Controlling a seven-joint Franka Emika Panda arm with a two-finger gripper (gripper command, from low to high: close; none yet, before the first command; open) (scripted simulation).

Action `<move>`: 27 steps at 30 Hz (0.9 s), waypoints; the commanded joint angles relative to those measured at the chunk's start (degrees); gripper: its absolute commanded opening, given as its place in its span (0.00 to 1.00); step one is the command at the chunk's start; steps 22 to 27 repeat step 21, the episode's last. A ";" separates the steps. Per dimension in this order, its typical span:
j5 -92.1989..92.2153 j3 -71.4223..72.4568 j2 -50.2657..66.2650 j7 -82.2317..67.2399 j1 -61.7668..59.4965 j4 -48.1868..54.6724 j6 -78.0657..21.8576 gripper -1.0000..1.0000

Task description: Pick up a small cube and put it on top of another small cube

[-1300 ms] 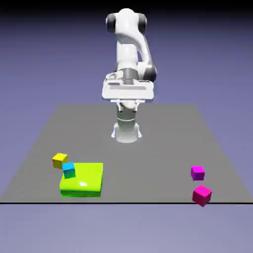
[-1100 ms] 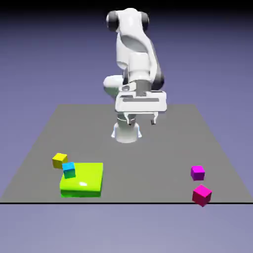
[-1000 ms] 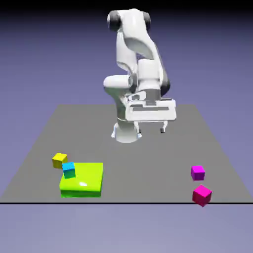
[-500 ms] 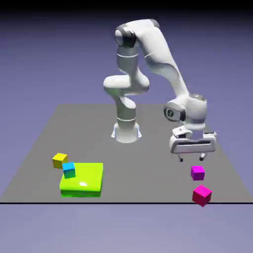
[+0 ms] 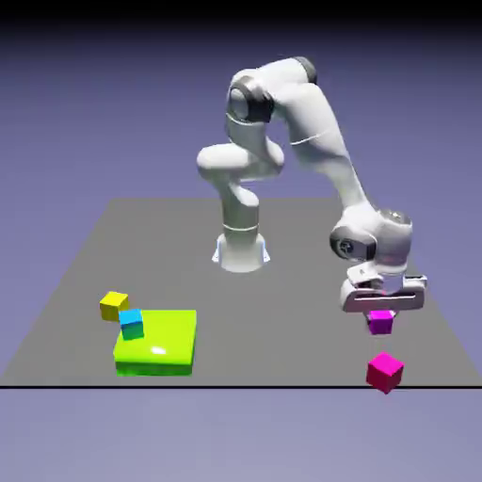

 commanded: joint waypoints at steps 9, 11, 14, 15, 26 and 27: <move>11.37 -13.25 3.87 3.57 7.56 18.68 -11.46 0.00; 13.91 -16.20 4.73 4.36 9.24 22.83 -13.99 0.00; 13.66 -17.39 6.96 4.98 10.03 23.75 -12.56 0.00; 12.93 -18.02 9.04 5.45 10.50 23.87 -10.64 0.00; 13.17 -17.81 8.36 5.30 10.35 23.83 -11.27 1.00; 13.17 -17.81 8.36 5.30 10.35 23.83 -11.27 1.00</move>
